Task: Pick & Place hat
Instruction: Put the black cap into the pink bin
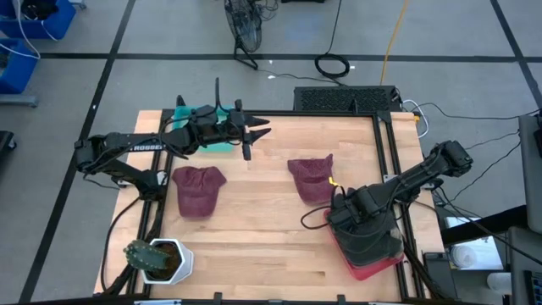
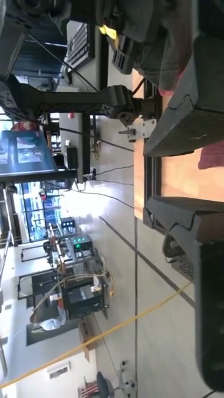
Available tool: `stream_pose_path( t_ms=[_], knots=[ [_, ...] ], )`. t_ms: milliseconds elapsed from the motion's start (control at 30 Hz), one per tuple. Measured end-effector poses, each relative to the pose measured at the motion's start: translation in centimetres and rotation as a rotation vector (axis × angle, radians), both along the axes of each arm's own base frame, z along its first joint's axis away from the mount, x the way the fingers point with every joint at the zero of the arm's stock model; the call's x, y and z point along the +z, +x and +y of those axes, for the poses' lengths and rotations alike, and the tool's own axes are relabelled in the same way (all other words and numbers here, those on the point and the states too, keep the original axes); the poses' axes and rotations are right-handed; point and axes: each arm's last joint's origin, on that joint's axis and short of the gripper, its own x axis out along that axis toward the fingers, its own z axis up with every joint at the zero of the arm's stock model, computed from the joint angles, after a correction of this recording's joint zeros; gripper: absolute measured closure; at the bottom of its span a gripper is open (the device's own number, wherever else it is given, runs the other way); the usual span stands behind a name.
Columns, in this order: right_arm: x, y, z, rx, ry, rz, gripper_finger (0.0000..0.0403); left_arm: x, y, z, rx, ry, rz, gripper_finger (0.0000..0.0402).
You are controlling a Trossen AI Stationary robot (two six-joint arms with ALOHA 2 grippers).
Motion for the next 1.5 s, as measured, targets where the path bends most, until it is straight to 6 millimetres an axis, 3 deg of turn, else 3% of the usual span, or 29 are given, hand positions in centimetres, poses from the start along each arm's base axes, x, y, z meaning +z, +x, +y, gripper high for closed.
stream_pose_path(
  t_ms=[500, 567, 700, 833, 967, 1100, 1200, 1500],
  knots=[
    [0.1, 0.0, 0.0, 0.000, 0.049, 0.002, 0.0326, 0.1, 0.0, -0.1, -0.029, -0.028, -0.012, 0.0282],
    [0.1, 0.1, -0.3, 0.054, 0.059, 0.002, 0.0334, 0.1, 0.0, -0.1, -0.047, -0.029, -0.012, 0.0282],
    [0.2, 0.0, -1.4, -0.010, 0.094, 0.082, 0.0354, 0.1, 0.0, -0.2, -0.053, -0.031, -0.012, 0.0282],
    [1.6, -0.2, -2.1, -0.047, 0.049, 0.136, 0.0378, 0.1, 0.0, -0.2, -0.053, -0.030, -0.012, 0.0282],
    [4.8, 0.0, -2.1, -0.090, -0.016, 0.105, 0.0396, 0.1, 0.0, -0.2, -0.053, -0.030, -0.012, 0.0282],
    [8.1, 0.3, -1.0, -0.208, -0.060, -0.030, 0.0395, 0.1, 0.0, -0.2, -0.052, -0.027, -0.011, 0.0282],
    [9.6, 0.0, 0.8, -0.305, -0.066, -0.116, 0.0393, 0.1, 0.0, -0.2, -0.052, -0.028, -0.009, 0.0282],
    [8.6, -2.6, 5.7, -0.463, -0.180, -0.100, 0.0393, 0.0, 0.0, -0.2, -0.053, -0.036, -0.009, 0.0282]
  ],
)
